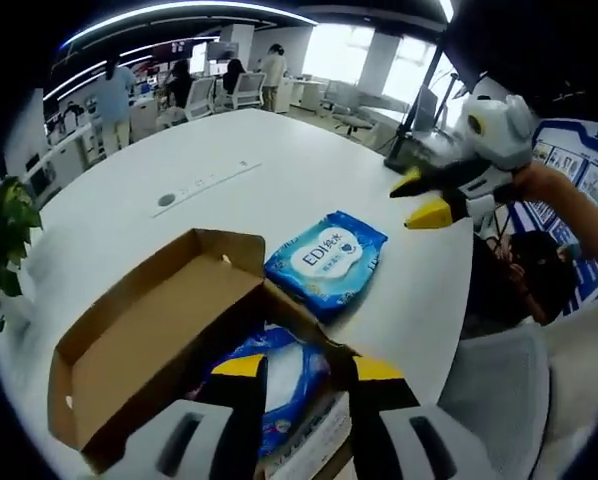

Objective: Operate the shoe box by opening the lid, removing the specified soft item, and placing it in the target area until the item is outside and the box remains undamaged.

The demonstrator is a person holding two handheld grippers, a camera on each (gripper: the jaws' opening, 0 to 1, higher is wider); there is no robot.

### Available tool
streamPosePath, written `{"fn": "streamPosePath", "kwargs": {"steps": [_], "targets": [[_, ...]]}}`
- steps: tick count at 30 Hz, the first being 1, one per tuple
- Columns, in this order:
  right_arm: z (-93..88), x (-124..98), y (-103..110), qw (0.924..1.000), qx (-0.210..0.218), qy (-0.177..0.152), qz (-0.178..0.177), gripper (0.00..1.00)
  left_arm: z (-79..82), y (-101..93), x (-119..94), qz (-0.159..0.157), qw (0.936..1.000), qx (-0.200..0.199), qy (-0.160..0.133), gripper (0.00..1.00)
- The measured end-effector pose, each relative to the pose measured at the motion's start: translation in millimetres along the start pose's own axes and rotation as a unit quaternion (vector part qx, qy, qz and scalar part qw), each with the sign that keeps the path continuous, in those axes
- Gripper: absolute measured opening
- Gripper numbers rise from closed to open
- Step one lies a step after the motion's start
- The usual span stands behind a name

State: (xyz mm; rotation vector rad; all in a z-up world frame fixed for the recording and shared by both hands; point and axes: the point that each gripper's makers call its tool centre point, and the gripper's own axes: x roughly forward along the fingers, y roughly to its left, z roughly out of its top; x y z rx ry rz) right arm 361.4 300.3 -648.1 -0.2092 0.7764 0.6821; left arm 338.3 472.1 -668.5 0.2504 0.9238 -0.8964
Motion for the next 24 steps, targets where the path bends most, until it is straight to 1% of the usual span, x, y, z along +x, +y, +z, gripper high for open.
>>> {"fn": "streamPosePath", "kwargs": {"steps": [2, 4, 8, 12, 14, 18, 20, 24], "targets": [[3.7, 1, 6, 0.9997, -0.023, 0.004, 0.005, 0.33, -5.2, 2.1, -2, 0.001, 0.9999, 0.012, 0.006, 0.32], [8.0, 3, 14, 0.9993, -0.036, 0.005, 0.013, 0.34, -8.9, 3.9, -3, 0.002, 0.9997, 0.025, 0.008, 0.32], [15.0, 7, 26, 0.9980, -0.058, 0.007, 0.024, 0.36, -19.1, 8.8, -4, 0.000, 0.9986, 0.049, 0.021, 0.32], [19.7, 14, 40, 0.9956, -0.085, 0.013, 0.037, 0.36, -27.8, 12.7, -4, -0.007, 0.9979, 0.058, 0.028, 0.32], [22.0, 17, 45, 0.9946, -0.094, 0.014, 0.042, 0.37, -29.8, 13.8, -4, -0.013, 0.9974, 0.066, 0.027, 0.31], [27.2, 26, 59, 0.9917, -0.116, 0.016, 0.054, 0.37, -31.7, 17.1, -4, -0.020, 0.9973, 0.067, 0.021, 0.28], [28.8, 31, 66, 0.9900, -0.126, 0.018, 0.062, 0.37, -33.0, 15.1, -3, -0.031, 0.9960, 0.082, 0.021, 0.28], [31.8, 41, 77, 0.9869, -0.142, 0.022, 0.074, 0.37, -38.2, 15.9, 1, -0.040, 0.9938, 0.100, 0.027, 0.27]]}}
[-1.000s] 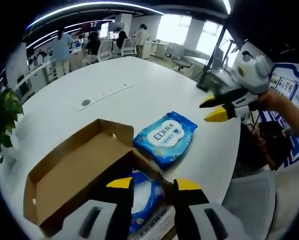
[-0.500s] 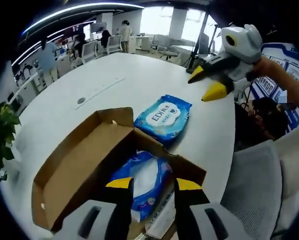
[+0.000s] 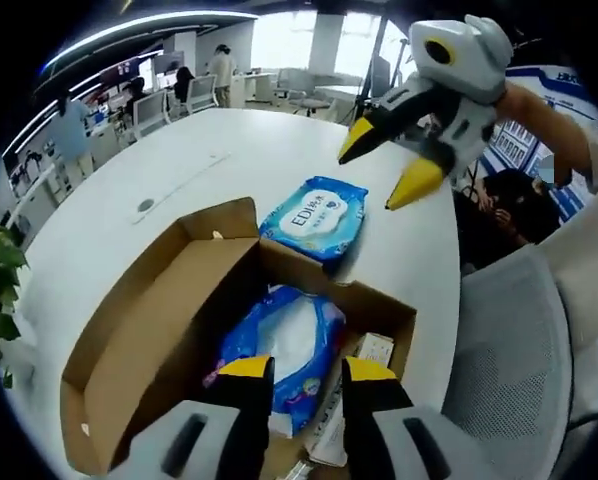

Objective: Operate the shoe box by opening the lid, removing the specified soft item, and placing it in the target area until the item is outside and the box remains undamaged.

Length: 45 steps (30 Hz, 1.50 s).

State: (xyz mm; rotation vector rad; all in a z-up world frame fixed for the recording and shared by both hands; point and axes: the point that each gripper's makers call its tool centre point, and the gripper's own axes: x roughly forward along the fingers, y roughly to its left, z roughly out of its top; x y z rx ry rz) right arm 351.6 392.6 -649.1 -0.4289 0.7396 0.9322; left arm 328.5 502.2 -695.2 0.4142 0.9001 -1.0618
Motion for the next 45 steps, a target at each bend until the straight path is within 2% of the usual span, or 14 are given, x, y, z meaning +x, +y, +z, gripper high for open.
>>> {"fn": "streamPosePath", "kwargs": {"steps": [5, 8, 16, 23, 27, 32, 37, 45], "targets": [[6.4, 13, 7, 0.9999, -0.012, 0.001, 0.011, 0.37, -6.9, 2.5, 6, -0.010, 0.9997, 0.020, 0.014, 0.26], [8.1, 20, 10, 0.9997, -0.019, 0.005, 0.016, 0.36, -8.6, 1.3, 10, -0.026, 0.9990, 0.032, 0.018, 0.19], [11.9, 39, 18, 0.9992, -0.025, 0.007, 0.031, 0.34, -12.1, -3.1, 24, -0.048, 0.9960, 0.066, 0.038, 0.20], [13.3, 55, 25, 0.9985, -0.030, 0.010, 0.045, 0.33, -27.3, 3.1, 30, -0.052, 0.9916, 0.094, 0.072, 0.18], [15.3, 63, 28, 0.9981, -0.030, 0.009, 0.052, 0.32, -31.8, 3.0, 33, -0.060, 0.9896, 0.103, 0.081, 0.17], [18.4, 73, 29, 0.9977, -0.032, 0.010, 0.058, 0.31, -34.4, 6.0, 35, -0.063, 0.9876, 0.108, 0.096, 0.06], [23.4, 83, 30, 0.9974, -0.037, 0.007, 0.062, 0.29, -36.1, 10.3, 36, -0.060, 0.9867, 0.113, 0.100, 0.00], [23.2, 102, 36, 0.9963, -0.045, 0.018, 0.071, 0.23, -35.0, 14.0, 31, -0.058, 0.9877, 0.113, 0.091, 0.00]]}}
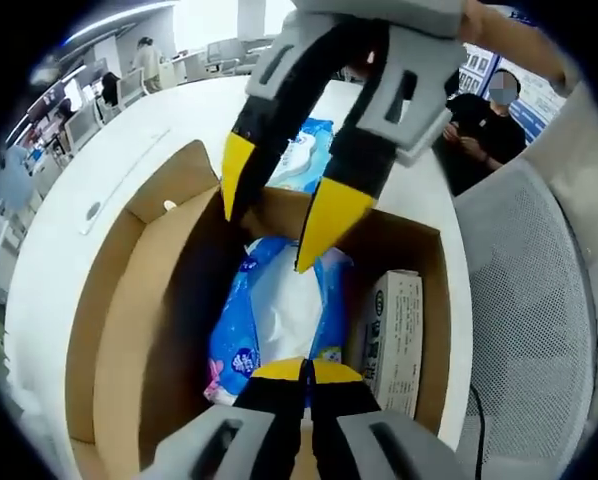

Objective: Operate the shoe box by opening the lid, removing the specified soft item, and placing it in the target area until the item is outside and the box remains undamaged.

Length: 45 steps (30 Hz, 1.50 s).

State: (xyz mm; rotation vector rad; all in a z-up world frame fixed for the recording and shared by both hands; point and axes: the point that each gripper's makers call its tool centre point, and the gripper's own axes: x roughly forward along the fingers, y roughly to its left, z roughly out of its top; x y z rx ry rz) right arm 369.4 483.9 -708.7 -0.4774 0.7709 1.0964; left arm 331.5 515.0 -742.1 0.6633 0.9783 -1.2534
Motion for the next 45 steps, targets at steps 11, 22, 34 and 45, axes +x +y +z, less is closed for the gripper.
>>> {"fn": "streamPosePath", "kwargs": {"steps": [11, 22, 34, 45], "targets": [[-6.6, 19, 0, 0.9993, -0.023, 0.028, -0.008, 0.04, 0.9, 4.1, -12, 0.011, 0.9998, -0.007, -0.018, 0.00], [-9.9, 20, 0, 0.9982, -0.043, 0.040, -0.014, 0.00, 1.5, 7.7, -23, 0.024, 0.9991, -0.014, -0.031, 0.00], [4.0, 6, 2, 0.9987, -0.041, 0.025, -0.014, 0.00, 8.4, 4.7, -43, 0.039, 0.9986, -0.001, -0.036, 0.00], [26.0, -13, 9, 0.9987, -0.050, 0.005, -0.010, 0.00, 15.4, 0.7, -71, 0.053, 0.9979, -0.006, -0.038, 0.00]]}}
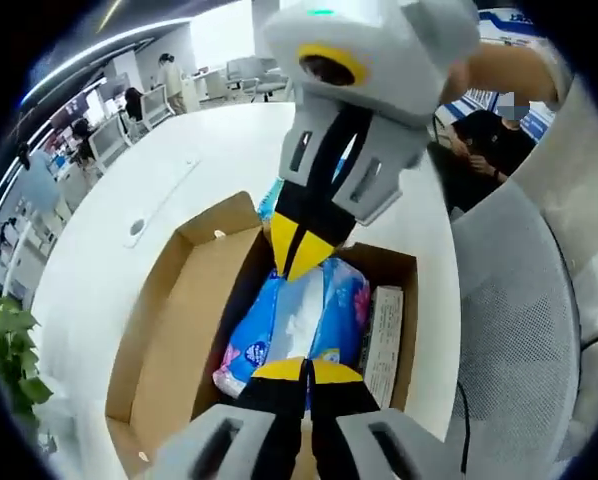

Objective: Operate the shoe box by opening the lid, removing the specified soft item, and placing it in the target area until the item is outside and the box remains undamaged.

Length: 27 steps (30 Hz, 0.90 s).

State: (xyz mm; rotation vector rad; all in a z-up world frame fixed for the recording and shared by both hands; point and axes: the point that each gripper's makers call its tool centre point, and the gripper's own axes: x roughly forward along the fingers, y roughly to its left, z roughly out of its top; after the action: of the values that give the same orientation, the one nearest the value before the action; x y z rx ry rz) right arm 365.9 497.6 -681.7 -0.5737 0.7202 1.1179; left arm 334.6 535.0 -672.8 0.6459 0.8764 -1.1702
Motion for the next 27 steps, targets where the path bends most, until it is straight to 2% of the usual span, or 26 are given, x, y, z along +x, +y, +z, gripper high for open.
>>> {"fn": "streamPosePath", "kwargs": {"steps": [14, 25, 27], "targets": [[17.0, -35, 0, 0.9996, -0.023, -0.014, 0.003, 0.00, 28.2, -13.5, -30, 0.004, 0.9999, 0.000, -0.010, 0.00], [14.9, -65, -14, 0.9991, -0.033, -0.025, -0.011, 0.00, 60.1, -19.9, -37, 0.012, 0.9998, 0.002, -0.017, 0.00], [11.4, -72, -17, 0.9989, -0.036, -0.025, -0.016, 0.00, 69.8, -21.2, -37, 0.013, 0.9997, 0.001, -0.020, 0.00]]}}
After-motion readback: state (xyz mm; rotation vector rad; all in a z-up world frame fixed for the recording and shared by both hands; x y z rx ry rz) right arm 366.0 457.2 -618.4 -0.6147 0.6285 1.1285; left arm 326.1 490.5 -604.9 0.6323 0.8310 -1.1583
